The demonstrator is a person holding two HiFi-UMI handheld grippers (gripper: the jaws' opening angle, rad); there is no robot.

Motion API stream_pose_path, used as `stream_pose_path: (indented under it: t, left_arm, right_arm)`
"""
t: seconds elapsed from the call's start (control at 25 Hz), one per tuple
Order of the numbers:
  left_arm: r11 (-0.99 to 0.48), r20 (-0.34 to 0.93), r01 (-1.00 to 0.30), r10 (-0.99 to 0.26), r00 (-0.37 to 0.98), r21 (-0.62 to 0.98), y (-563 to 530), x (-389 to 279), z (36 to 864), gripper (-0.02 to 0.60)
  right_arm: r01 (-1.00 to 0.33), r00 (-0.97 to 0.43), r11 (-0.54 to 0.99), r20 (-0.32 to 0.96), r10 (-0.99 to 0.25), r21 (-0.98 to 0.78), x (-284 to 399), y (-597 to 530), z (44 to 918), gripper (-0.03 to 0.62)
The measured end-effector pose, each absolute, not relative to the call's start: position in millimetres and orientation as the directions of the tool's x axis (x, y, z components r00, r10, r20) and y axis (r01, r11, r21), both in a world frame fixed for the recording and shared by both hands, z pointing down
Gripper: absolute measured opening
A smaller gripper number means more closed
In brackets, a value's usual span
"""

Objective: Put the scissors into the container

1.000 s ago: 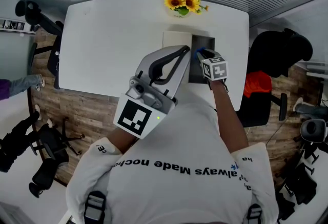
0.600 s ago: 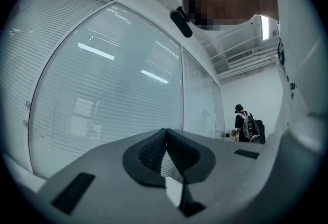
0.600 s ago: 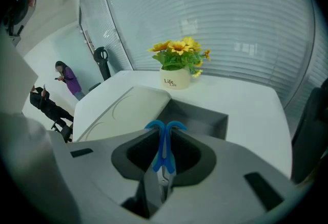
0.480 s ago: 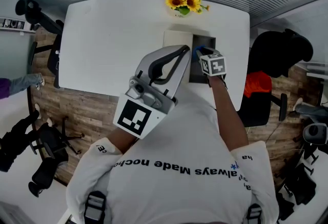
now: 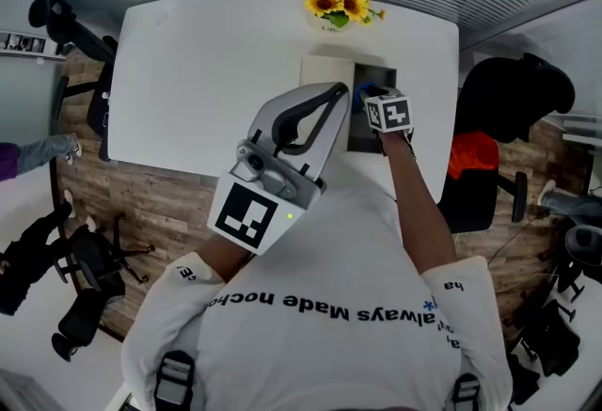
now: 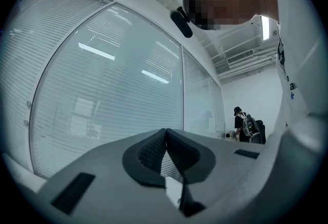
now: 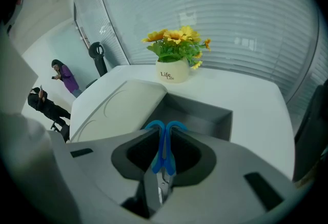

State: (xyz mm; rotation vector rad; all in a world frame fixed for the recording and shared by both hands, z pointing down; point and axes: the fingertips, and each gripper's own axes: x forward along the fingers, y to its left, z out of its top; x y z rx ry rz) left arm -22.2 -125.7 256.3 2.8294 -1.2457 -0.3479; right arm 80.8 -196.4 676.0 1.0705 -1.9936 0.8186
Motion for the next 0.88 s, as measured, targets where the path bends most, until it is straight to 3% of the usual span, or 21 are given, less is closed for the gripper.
stream_pose_path:
  t: [0.88]
  left_arm:
    - [-0.678,-0.193,-0.726,-0.732,0.653,0.117,-124,-24,256,0.020]
  right_arm:
    - [-0.863,-0.390,0.455,0.862,-0.323,-0.220,71,-202,695,0.083]
